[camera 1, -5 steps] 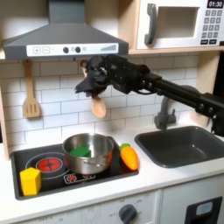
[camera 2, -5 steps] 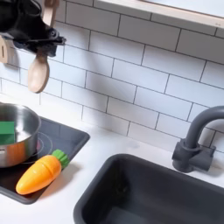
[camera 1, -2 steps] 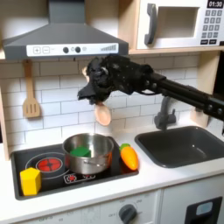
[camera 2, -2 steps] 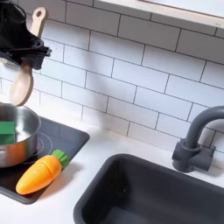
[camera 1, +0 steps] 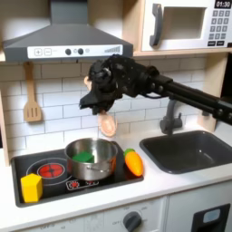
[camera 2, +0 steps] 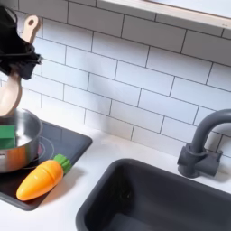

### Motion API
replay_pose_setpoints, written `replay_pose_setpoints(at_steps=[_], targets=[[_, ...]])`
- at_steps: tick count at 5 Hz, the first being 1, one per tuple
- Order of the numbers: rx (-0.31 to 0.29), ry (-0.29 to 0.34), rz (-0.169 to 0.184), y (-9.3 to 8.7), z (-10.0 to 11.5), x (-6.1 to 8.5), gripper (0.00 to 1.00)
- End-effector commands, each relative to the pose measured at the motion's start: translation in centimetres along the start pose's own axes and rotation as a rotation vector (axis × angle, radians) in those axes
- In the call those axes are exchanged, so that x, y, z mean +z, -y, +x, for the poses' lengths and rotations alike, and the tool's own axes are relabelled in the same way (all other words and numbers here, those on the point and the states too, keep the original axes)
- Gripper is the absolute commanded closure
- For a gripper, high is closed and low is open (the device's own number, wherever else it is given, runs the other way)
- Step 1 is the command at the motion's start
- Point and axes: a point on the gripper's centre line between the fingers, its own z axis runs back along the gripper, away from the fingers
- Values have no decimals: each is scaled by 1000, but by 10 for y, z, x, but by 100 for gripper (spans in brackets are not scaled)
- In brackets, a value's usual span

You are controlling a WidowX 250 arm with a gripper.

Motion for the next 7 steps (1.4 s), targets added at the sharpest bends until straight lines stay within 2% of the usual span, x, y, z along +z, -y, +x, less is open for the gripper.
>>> replay_pose_setpoints(at_steps=[1, 2, 3, 4, 5, 6, 7], targets=[[-26, -112, 95, -15, -17, -8, 100], [-19, -154, 134, -15, -21, -6, 100], [-45, -225, 136, -9, -30, -19, 100], [-71, -281, 174, -15, -37, -26, 100], [-68, -311, 183, -18, -40, -30, 100], [-97, -367, 211, -21, -47, -37, 100], [-87, -408, 216, -27, -56, -42, 100]])
